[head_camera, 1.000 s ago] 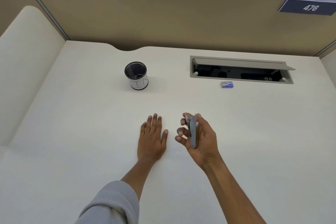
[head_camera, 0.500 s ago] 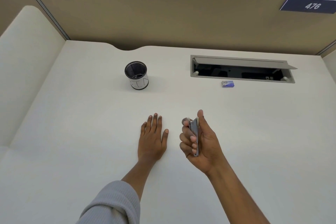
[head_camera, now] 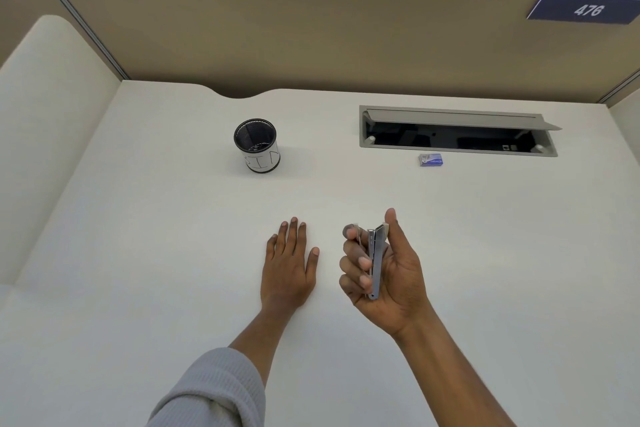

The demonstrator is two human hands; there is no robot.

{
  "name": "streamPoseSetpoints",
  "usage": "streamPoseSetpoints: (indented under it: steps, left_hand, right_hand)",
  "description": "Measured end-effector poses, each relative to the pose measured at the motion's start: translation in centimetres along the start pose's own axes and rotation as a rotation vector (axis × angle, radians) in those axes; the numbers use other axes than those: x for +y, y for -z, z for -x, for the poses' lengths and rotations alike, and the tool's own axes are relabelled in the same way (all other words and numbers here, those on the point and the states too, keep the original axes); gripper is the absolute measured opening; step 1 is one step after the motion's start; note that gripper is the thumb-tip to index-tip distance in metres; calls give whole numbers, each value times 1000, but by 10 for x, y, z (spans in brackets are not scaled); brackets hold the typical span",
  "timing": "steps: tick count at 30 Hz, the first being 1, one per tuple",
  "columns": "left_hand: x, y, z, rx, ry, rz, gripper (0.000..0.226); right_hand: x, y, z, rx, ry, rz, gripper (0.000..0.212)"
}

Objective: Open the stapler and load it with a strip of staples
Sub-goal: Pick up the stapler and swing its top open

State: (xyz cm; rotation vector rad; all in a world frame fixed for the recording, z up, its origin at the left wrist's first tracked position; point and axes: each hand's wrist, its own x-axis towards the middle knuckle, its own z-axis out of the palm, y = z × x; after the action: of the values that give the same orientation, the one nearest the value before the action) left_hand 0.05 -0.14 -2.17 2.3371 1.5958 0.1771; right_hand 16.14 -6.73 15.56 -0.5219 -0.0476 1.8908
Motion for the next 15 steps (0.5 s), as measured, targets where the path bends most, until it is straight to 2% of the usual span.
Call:
streamPoseSetpoints:
  steps: [8,15]
  left_hand:
    - [0,-1,0,3,2,2,65]
    - [0,0,1,6,-2,6,68]
  right_hand:
    - [0,-6,3,109,7,61,57]
    - [2,-10,4,91,6,102,61]
